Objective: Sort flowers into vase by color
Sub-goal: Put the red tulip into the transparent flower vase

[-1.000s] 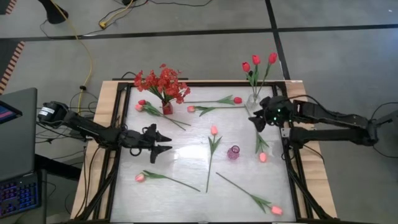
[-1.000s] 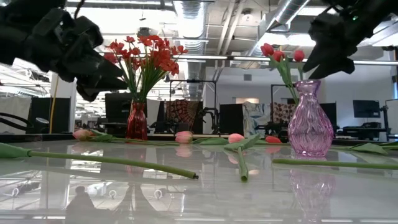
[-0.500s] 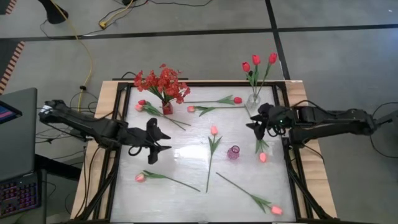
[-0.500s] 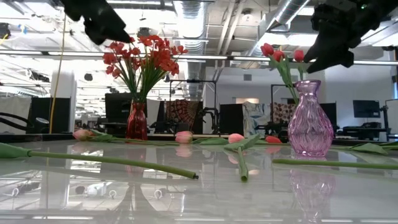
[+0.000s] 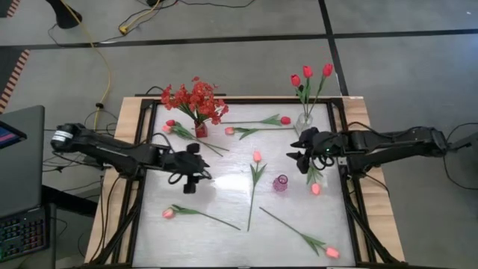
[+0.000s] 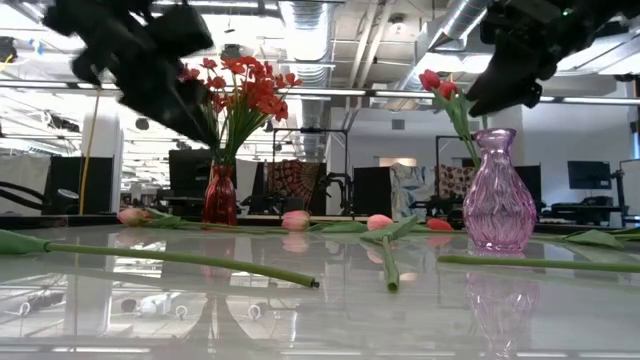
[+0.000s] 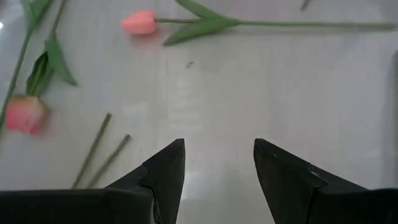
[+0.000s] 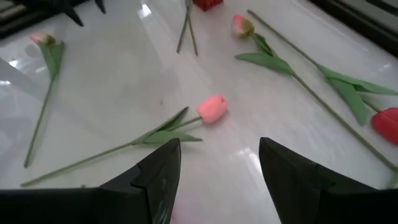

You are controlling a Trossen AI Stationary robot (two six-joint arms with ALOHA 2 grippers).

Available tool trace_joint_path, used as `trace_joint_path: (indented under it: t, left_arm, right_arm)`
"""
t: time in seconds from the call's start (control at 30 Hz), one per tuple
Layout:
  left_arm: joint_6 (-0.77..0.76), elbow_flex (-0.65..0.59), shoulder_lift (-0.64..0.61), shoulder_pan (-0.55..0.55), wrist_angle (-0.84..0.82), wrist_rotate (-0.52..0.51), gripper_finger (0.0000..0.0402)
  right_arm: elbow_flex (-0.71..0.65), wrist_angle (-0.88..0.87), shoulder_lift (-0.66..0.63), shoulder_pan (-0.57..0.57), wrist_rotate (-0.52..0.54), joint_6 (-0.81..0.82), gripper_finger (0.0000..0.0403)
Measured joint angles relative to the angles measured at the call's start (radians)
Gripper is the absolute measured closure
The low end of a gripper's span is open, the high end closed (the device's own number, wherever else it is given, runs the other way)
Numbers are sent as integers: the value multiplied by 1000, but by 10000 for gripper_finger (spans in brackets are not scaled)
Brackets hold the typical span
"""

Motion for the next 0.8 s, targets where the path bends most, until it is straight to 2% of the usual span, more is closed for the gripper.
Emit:
trace_joint_path:
  t: [0.13,0.33,0.57,0.8]
  left_arm:
    - [127,-3,104,85,100,22,221]
    - [253,0,258,247,183,208,221]
    - [330,1,361,403,304,327,221]
    - [378,2,418,462,305,350,221]
  right_arm:
    - [0,9,47,0,-1,-3,159]
    - [0,10,96,7,-2,5,159]
    - [0,14,124,26,-5,5,159]
    - [0,25,122,21,-5,5,159]
